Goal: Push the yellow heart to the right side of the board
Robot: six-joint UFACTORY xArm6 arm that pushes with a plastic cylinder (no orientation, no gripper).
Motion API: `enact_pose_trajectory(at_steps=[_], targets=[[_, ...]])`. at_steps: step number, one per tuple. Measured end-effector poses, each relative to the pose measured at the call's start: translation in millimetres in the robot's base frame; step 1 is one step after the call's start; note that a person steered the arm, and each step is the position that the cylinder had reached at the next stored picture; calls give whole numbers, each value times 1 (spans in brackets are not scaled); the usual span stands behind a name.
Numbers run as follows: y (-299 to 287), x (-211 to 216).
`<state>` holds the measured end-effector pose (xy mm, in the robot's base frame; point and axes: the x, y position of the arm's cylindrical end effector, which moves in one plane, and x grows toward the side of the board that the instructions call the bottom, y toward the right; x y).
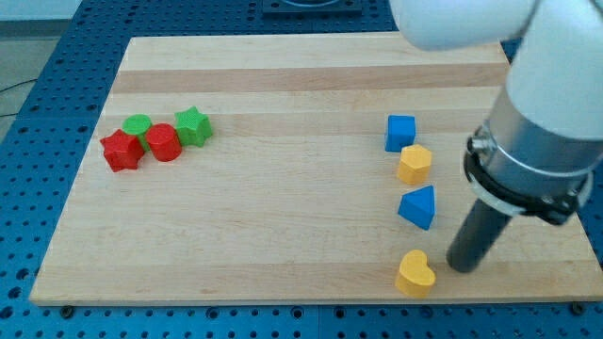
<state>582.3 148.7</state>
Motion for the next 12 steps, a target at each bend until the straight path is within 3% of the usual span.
enact_pose_trajectory(at_steps=[1,3,4,7,10,12], targets=[[-20,-16],[-124,-17],[-123,35],[-118,37],[-31,37],[-68,36]])
